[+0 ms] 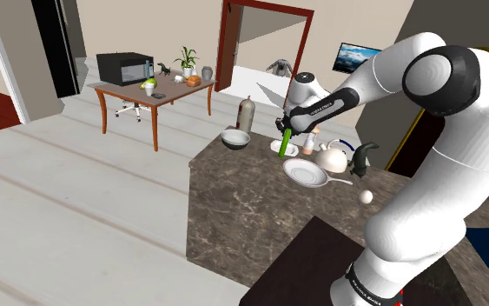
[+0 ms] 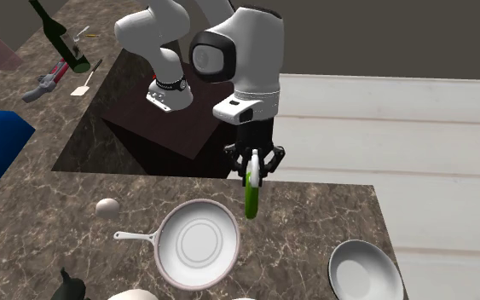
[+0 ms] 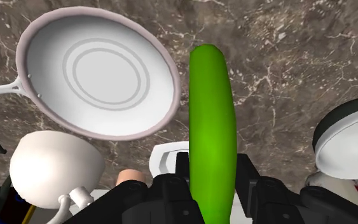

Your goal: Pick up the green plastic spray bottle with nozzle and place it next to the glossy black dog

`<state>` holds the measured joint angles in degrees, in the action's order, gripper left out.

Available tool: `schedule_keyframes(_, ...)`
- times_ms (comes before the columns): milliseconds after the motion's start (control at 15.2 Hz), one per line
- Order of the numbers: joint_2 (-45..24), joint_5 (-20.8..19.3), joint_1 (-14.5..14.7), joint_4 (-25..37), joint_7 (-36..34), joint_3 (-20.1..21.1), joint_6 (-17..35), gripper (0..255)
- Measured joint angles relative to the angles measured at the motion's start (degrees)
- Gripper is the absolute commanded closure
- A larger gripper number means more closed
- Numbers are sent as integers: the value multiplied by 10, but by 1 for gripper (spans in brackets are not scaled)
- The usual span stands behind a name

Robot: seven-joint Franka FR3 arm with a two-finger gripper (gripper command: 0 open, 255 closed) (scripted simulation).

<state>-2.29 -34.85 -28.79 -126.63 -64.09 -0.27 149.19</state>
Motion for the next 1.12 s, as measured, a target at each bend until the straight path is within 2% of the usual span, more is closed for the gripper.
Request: schedule_keyframes(1122, 60, 78, 7, 60, 87, 7, -109, 255)
